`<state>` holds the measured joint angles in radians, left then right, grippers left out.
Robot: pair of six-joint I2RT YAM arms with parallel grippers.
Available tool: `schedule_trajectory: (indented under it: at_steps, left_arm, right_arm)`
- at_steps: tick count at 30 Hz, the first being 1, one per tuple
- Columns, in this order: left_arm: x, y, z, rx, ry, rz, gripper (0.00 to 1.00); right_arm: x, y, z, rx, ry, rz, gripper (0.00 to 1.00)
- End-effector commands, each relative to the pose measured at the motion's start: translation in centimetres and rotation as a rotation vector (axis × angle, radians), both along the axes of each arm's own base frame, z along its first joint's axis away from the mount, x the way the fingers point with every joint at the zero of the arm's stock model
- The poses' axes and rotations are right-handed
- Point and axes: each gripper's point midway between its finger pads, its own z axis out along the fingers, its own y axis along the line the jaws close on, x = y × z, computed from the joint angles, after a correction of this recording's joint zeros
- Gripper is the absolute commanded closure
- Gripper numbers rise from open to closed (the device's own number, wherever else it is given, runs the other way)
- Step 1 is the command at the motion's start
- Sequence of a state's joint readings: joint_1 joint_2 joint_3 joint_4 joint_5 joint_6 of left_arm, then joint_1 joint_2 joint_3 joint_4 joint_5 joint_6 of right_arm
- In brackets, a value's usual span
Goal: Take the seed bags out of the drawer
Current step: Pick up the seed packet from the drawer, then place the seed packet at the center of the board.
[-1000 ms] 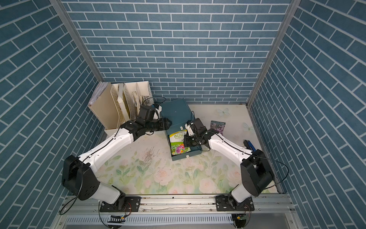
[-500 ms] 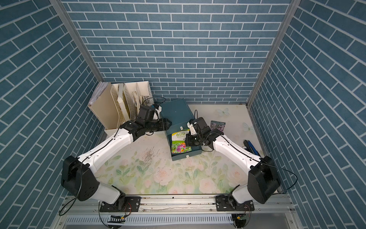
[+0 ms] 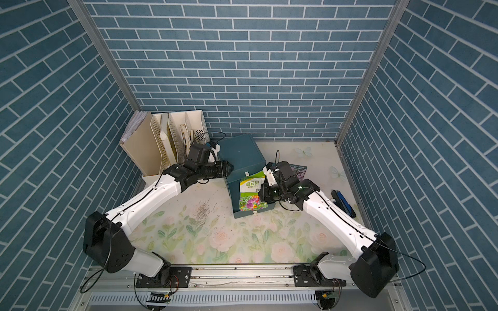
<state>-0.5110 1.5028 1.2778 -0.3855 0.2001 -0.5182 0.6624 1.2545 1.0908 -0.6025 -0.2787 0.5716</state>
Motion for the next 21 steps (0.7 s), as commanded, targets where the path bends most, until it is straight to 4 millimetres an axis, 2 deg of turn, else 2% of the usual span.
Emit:
schedule_trajectory:
  at_steps: [1, 11, 21]
  left_arm:
    - [-2.0, 1.2, -3.5, 0.105, 0.114, -0.011, 0.33]
    - [-2.1, 1.4, -3.6, 0.105, 0.118, -0.01, 0.33]
    - [-2.0, 1.3, -3.4, 0.105, 0.115, -0.014, 0.33]
  right_arm:
    - [-0.9, -1.9, -0.2, -0.033, 0.026, -0.047, 1.0]
    - [-0.9, -7.4, 0.2, -0.099, 0.027, -0.146, 1.0]
    - [0.6, -13.6, 1.0, -0.158, 0.016, -0.282, 1.0]
